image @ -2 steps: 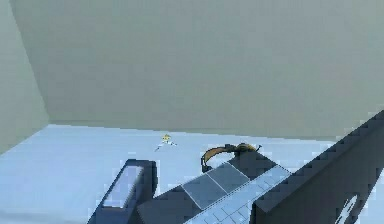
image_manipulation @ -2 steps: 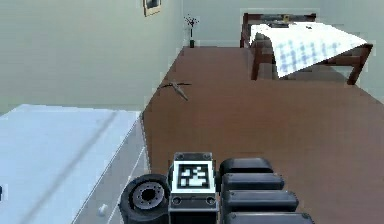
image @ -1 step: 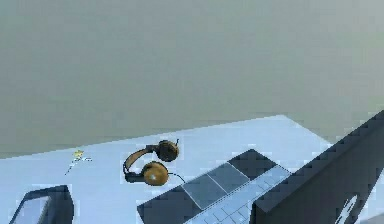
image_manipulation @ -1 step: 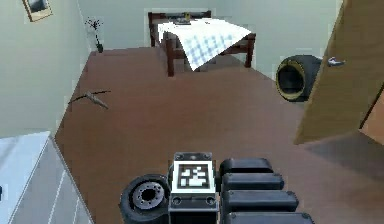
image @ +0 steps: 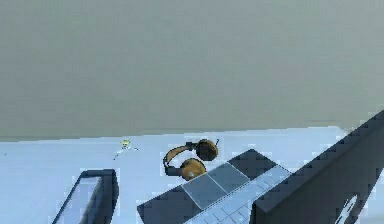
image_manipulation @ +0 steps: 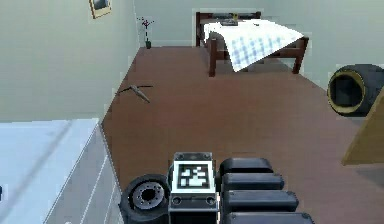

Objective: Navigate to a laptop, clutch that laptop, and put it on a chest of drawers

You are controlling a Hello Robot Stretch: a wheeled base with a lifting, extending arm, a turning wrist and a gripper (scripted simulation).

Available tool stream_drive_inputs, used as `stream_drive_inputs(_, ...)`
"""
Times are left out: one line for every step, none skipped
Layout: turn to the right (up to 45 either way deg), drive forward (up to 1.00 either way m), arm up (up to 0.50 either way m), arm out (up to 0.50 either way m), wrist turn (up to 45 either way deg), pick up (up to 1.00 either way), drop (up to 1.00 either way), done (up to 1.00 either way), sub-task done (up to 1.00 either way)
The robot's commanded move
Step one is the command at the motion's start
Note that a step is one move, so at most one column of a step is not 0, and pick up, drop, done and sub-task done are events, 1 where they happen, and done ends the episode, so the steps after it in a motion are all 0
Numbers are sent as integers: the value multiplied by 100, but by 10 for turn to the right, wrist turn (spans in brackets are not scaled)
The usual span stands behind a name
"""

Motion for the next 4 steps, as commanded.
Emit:
stream_drive_inputs(0,0,0,0,390,0,0,0,0)
stream_drive_inputs(0,0,-12,0,0,0,0,0,0)
stream_drive_inputs(0,0,0,0,0,0,100,0,0)
stream_drive_inputs(0,0,0,0,0,0,0,100,0)
